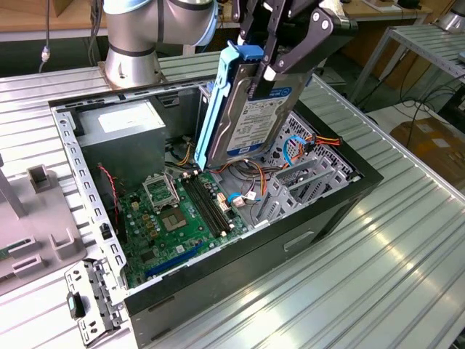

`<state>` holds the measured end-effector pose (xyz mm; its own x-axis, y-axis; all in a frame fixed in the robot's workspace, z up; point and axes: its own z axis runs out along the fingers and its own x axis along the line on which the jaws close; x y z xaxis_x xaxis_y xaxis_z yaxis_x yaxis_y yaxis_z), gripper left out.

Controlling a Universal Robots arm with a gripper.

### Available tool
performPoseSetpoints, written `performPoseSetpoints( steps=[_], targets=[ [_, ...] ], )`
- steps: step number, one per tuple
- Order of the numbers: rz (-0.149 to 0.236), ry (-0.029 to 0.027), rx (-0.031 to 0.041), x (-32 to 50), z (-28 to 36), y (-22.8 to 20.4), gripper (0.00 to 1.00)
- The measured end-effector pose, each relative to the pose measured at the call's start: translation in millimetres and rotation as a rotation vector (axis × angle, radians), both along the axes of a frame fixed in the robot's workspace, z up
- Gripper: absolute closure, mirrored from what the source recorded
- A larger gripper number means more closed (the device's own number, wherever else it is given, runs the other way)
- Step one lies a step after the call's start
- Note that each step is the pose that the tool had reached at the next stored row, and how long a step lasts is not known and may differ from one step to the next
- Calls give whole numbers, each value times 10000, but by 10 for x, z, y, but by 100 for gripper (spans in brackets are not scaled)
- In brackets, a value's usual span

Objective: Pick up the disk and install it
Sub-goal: 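Pick up the disk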

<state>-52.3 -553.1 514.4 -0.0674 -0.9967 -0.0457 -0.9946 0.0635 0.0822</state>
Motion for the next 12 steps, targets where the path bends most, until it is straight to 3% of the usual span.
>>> performPoseSetpoints(
  steps=[12],
  targets=[
    [0,28,0,160,-10,-115,63]
  ],
)
